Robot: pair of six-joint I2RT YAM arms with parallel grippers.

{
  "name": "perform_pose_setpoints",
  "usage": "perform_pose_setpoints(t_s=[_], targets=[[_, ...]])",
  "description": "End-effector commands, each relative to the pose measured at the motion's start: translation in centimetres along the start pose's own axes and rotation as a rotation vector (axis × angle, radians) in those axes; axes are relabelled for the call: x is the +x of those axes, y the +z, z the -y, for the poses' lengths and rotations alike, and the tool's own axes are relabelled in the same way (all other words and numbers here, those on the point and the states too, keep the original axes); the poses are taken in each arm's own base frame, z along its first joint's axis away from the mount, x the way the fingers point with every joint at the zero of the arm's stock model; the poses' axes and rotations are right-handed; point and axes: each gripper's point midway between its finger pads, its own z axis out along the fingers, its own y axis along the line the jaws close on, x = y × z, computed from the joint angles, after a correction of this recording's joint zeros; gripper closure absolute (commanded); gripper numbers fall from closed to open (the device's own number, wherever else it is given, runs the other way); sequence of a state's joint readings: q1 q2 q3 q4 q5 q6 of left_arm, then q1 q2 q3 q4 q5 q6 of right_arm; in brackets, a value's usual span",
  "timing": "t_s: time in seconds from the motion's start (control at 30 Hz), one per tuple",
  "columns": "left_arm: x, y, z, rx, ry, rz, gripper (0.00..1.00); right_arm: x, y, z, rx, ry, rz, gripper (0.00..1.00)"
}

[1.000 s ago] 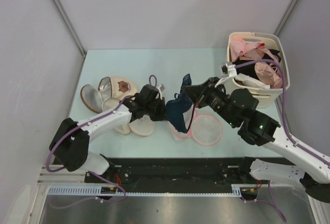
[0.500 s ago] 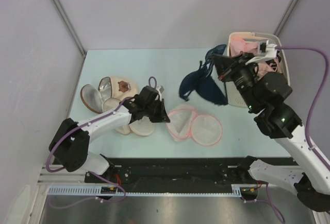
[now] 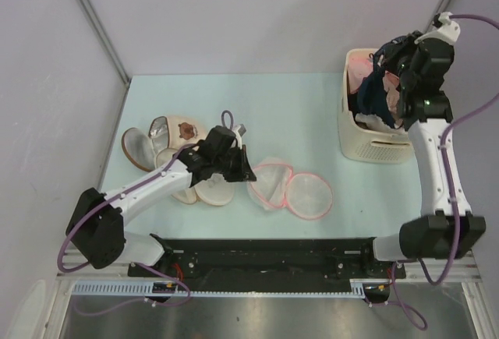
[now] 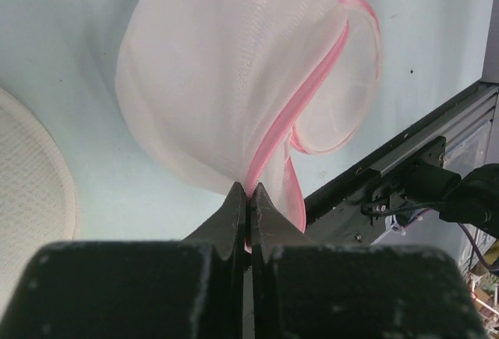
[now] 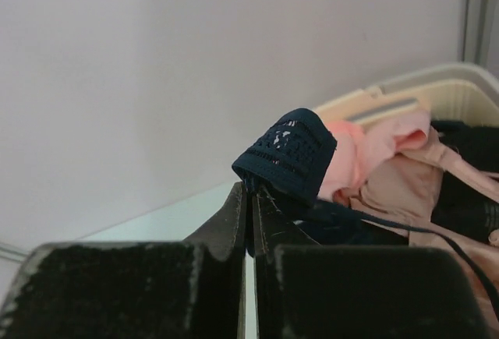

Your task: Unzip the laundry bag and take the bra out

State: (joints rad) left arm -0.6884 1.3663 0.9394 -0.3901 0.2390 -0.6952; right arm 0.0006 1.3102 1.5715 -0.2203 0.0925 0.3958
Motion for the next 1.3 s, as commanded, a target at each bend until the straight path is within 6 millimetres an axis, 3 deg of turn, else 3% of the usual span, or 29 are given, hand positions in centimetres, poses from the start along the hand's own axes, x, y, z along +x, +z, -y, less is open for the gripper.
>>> perform_pose_setpoints(t_s=[0.0,0.03,0.1,0.13,0.23,0.3,0.37,0.43,0.67,0.83,0.93,1.1,1.27], targets=[[-1.0,-1.3,0.8,0.023,0.037,0.037,1.0,4.4,4.4,4.3,0.058,0.044,-0.107,1.0],[-0.8,-1.3,0.7,0.021,0.033,0.035,1.0,7.2,5.7,6.1,0.097,0.049,-0.163,1.0],[-0.7,-1.2,0.6,0.018,0.03,0.031,0.99,9.9,7.0,8.4,0.156,0.062,-0.214,1.0],[-0.5,-1.1,0.4,0.017,0.028,0.027,1.0,12.7,7.8,10.3,0.204,0.06,-0.266,1.0],[-0.3,-1.4,0.4,0.021,0.027,0.027,1.0,16.5,8.0,13.9,0.313,0.067,-0.329,1.0],[-0.2,-1.6,0.4,0.023,0.029,0.035,1.0,17.3,7.5,15.6,0.383,0.063,-0.325,1.0],[-0.1,-1.7,0.2,0.016,0.031,0.035,1.0,17.5,6.7,17.1,0.444,0.068,-0.319,1.0],[-0.1,-1.9,0.2,0.015,0.036,0.038,1.0,16.4,5.9,18.3,0.494,0.088,-0.279,1.0],[0.0,-2.0,0.3,0.024,0.038,0.042,1.0,9.2,2.3,19.6,0.53,0.143,-0.094,1.0],[-0.1,-2.2,0.5,0.033,0.042,0.048,1.0,3.0,-0.3,18.4,0.481,0.179,0.06,1.0],[-0.2,-2.3,0.7,0.042,0.043,0.051,0.99,1.6,-0.5,17.3,0.426,0.18,0.088,1.0],[-0.2,-2.4,0.7,0.046,0.042,0.051,1.0,3.5,0.5,17.9,0.428,0.182,0.023,1.0],[0.1,-2.5,0.5,0.043,0.041,0.052,1.0,9.0,2.1,20.1,0.498,0.173,-0.119,1.0]])
